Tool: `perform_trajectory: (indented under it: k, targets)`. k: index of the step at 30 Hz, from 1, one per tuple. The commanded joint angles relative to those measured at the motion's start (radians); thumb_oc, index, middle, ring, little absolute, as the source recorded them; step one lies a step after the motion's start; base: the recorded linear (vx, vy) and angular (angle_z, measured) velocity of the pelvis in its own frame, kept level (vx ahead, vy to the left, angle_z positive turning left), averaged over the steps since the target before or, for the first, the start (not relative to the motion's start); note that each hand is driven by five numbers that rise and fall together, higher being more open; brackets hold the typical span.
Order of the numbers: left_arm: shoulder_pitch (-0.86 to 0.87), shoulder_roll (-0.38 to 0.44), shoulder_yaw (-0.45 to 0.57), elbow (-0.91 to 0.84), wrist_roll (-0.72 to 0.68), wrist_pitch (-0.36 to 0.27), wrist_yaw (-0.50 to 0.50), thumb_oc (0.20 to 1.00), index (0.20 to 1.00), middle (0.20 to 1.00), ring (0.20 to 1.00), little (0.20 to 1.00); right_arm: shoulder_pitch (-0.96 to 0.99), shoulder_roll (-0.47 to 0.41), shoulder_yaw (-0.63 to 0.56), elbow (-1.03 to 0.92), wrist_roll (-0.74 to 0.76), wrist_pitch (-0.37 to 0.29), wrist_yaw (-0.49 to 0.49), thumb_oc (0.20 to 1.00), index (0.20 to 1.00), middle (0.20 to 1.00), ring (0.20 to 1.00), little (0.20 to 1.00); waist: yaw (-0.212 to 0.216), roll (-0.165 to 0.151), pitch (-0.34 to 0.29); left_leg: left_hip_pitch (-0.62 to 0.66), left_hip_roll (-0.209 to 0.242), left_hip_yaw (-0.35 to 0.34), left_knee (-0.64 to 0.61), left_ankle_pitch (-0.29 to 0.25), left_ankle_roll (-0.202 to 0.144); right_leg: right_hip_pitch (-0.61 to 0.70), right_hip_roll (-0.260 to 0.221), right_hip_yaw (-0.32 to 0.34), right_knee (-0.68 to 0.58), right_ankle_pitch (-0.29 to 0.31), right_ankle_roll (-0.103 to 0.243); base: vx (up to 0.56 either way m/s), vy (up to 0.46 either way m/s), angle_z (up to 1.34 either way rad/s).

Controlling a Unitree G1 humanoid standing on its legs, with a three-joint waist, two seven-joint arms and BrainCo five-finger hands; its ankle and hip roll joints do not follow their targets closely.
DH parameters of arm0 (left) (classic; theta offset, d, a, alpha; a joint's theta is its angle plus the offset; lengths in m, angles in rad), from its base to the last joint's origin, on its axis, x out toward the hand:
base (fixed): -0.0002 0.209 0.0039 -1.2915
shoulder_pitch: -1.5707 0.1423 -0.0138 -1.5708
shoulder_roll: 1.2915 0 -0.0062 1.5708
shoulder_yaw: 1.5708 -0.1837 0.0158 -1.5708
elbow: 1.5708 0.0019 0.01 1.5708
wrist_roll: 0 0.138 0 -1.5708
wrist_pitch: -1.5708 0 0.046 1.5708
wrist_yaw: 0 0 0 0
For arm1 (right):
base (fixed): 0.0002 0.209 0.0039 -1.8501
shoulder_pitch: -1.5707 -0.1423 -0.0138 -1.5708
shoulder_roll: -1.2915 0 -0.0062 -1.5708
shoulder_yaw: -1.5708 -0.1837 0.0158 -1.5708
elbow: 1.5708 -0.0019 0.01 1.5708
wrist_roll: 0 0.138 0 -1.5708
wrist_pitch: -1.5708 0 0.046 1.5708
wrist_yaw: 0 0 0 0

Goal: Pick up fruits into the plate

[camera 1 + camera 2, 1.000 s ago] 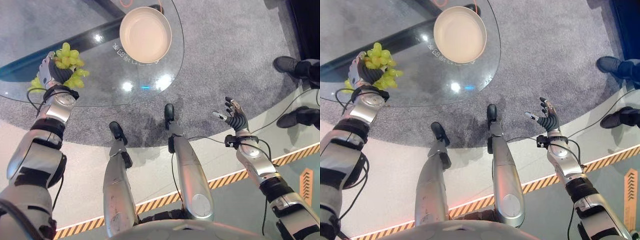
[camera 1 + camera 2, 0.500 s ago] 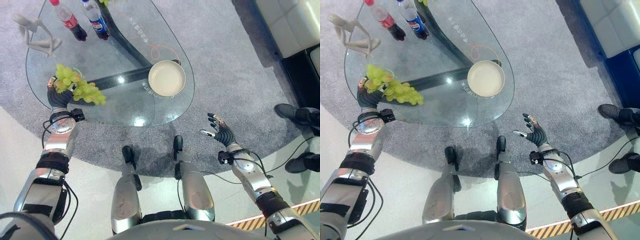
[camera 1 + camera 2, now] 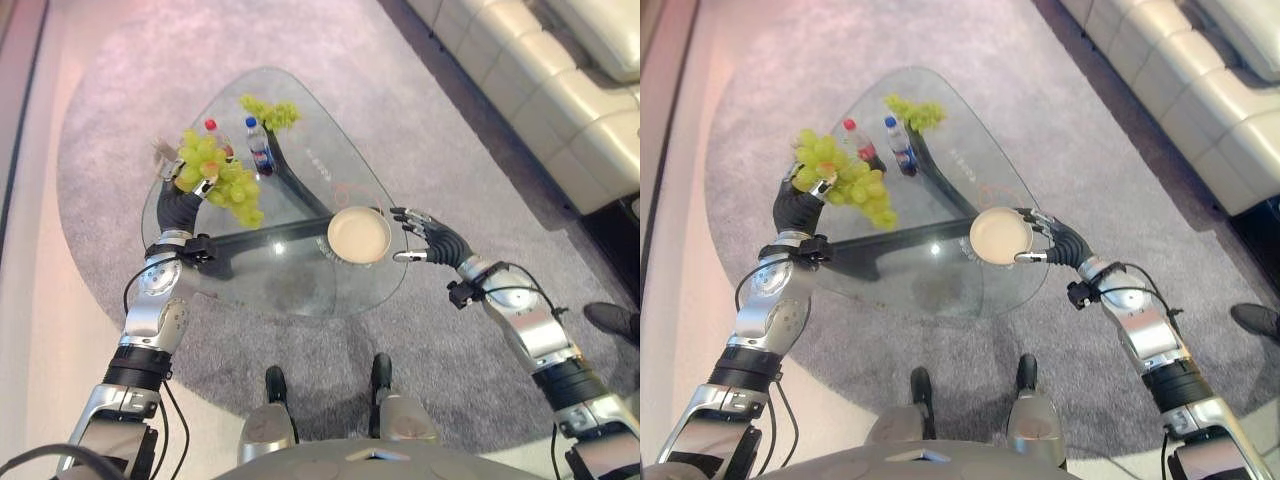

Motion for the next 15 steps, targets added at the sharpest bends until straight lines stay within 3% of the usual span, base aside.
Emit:
perform_trajectory:
  k: [1, 8, 15]
  targets:
    - [-0.026, 0.042, -0.037, -0.042, -0.087, -0.02, -0.1, 0.2, 0.2, 0.2, 0.2, 0.2, -0.068, -0.005, 0.071, -0.094, 0.085, 0.033, 0.077, 1.0, 1.0, 1.0, 1.0, 1.0, 0.023, -0.049, -0.103, -0.033, -0.035, -0.014, 0.064, -0.134, 0.006, 0.05, -0.061, -0.078, 0.079, -0.146, 0.033, 0.05, -0.02, 0.07]
    - [-0.047, 0.03, -0.097, -0.163, -0.194, 0.031, -0.191, 0.2, 0.2, 0.2, 0.2, 0.2, -0.157, 0.013, 0.127, -0.237, 0.209, 0.148, 0.165, 1.0, 1.0, 1.0, 1.0, 1.0, 0.031, -0.053, -0.143, 0.013, -0.026, -0.006, 0.045, -0.146, 0.008, 0.092, -0.06, -0.078, 0.061, -0.15, 0.037, 0.04, -0.015, 0.05]
    - [-0.069, 0.034, -0.157, -0.221, -0.236, 0.043, -0.252, 0.2, 0.2, 0.2, 0.2, 0.2, -0.211, 0.042, 0.176, -0.329, 0.309, 0.219, 0.152, 1.0, 1.0, 1.0, 1.0, 1.0, 0.028, -0.057, -0.159, 0.039, -0.02, 0.01, 0.034, -0.152, 0.009, 0.107, -0.067, -0.074, 0.043, -0.137, 0.047, 0.0, 0.0, 0.0]
